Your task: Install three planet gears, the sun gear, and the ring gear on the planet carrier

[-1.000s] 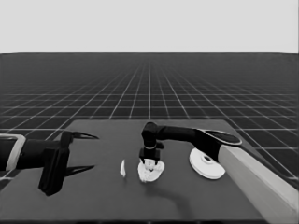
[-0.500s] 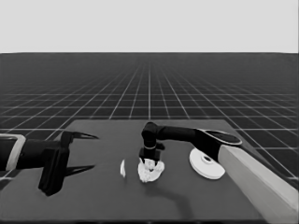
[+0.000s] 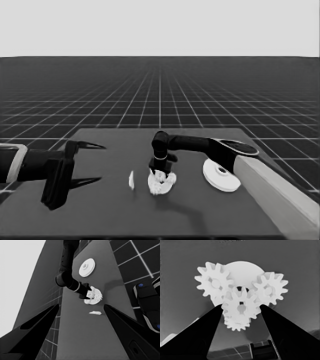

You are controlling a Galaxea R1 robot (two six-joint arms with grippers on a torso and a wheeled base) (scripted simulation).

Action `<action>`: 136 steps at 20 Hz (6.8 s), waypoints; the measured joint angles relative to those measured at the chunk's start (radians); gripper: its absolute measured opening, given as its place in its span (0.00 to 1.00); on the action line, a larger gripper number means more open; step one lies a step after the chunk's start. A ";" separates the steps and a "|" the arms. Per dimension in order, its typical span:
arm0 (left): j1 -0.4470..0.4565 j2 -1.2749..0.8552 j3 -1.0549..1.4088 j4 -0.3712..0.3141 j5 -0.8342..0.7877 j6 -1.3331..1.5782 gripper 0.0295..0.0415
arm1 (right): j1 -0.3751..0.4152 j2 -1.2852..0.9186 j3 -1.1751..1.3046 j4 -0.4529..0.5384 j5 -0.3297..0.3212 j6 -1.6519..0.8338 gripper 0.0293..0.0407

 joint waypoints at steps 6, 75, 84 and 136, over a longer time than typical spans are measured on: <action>0.000 0.000 0.000 0.000 0.000 0.000 0.75 | 0.000 0.000 0.000 0.000 0.000 0.063 0.14; 0.000 0.000 0.000 0.000 0.000 0.000 0.75 | -0.005 -0.001 -0.001 0.000 0.000 0.706 0.81; 0.000 0.000 0.000 0.000 0.000 0.000 0.75 | 0.130 -0.017 0.071 0.114 -0.038 -0.281 0.81; 0.000 0.000 0.000 0.000 0.000 0.000 0.75 | 0.176 -0.741 0.169 0.193 0.012 -0.923 0.49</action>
